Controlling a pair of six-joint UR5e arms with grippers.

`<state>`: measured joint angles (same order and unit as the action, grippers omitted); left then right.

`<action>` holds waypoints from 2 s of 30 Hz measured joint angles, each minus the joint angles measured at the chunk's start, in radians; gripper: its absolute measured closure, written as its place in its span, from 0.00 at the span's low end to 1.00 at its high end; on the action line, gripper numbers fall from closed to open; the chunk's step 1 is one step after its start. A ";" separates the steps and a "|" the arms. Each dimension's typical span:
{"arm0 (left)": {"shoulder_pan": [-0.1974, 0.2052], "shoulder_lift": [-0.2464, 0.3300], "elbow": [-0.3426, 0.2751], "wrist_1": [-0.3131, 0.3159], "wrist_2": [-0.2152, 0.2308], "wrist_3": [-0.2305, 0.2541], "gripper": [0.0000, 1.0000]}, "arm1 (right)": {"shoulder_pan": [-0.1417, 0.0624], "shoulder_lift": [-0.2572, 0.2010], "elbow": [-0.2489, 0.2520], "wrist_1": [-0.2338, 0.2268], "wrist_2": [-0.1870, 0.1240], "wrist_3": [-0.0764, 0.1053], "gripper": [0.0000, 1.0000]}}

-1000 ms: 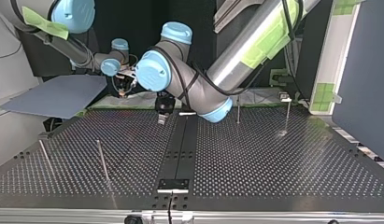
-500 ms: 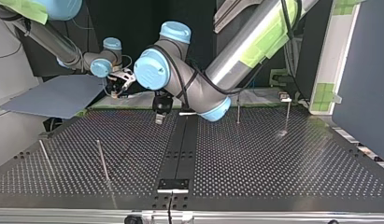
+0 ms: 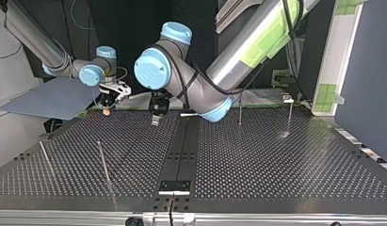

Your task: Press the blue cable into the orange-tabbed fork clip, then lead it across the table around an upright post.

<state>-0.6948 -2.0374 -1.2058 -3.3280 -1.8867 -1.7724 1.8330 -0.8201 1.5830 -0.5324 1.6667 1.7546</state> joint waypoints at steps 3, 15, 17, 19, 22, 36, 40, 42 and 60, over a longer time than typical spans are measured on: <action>-0.002 0.000 0.000 0.012 0.005 -0.016 0.01 | -0.006 -0.028 -0.002 0.015 -0.002 0.019 1.00; -0.008 0.000 0.000 0.044 0.005 -0.024 0.01 | -0.005 -0.145 -0.049 0.119 -0.013 0.036 1.00; -0.010 0.000 0.000 0.059 0.005 -0.023 0.01 | -0.003 -0.164 -0.050 0.138 -0.015 0.034 1.00; -0.012 0.000 0.000 0.078 0.003 -0.024 0.01 | 0.000 -0.187 -0.051 0.159 -0.018 0.031 1.00; -0.016 0.000 0.000 0.106 -0.008 -0.027 0.01 | 0.005 -0.221 -0.051 0.184 -0.020 0.027 1.00; -0.032 0.000 -0.001 0.115 -0.143 -0.052 0.01 | -0.010 -0.359 -0.021 0.261 -0.018 0.037 1.00; -0.046 0.000 -0.001 0.117 -0.186 -0.057 0.01 | -0.013 -0.401 -0.009 0.275 -0.016 0.025 1.00; -0.054 0.000 -0.001 0.121 -0.205 -0.063 0.01 | -0.009 -0.425 -0.008 0.282 -0.016 0.016 1.00; -0.104 0.000 -0.001 0.147 -0.214 -0.146 0.01 | -0.009 -0.619 -0.032 0.319 -0.016 0.009 1.00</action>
<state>-0.7987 -2.0376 -1.2068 -3.1812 -2.1008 -1.9180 1.8235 -1.4392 1.5506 -0.2129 1.6508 1.7635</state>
